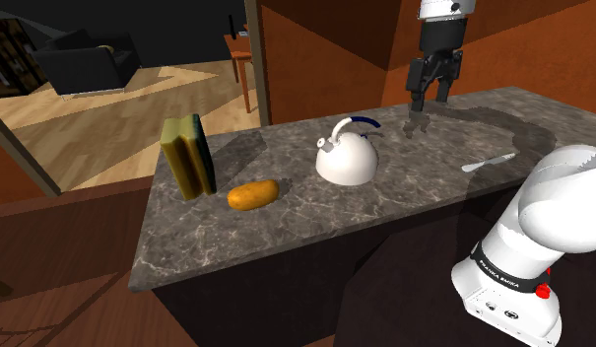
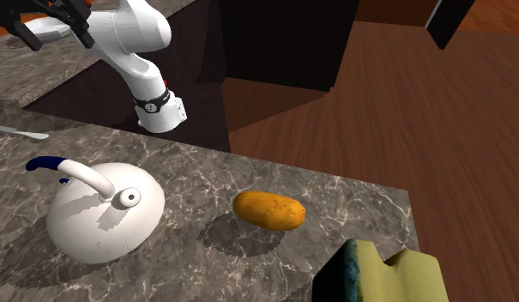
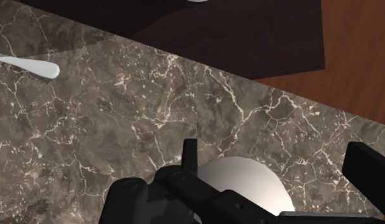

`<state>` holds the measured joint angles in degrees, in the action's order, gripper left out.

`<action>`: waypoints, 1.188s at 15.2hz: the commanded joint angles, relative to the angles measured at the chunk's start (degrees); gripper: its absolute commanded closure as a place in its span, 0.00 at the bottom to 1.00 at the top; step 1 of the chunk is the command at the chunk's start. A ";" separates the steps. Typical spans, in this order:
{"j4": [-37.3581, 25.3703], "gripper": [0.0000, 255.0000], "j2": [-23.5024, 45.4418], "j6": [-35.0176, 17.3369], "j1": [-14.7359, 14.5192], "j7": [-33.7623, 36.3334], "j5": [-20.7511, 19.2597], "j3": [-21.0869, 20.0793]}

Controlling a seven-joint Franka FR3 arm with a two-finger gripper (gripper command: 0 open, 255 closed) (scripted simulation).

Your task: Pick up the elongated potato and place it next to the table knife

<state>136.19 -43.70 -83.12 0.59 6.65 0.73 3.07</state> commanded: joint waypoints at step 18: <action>-9.80 0.00 31.03 -23.48 -11.64 -22.87 0.83 -2.28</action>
<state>127.27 -14.60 -105.35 -10.42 -14.90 1.45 1.14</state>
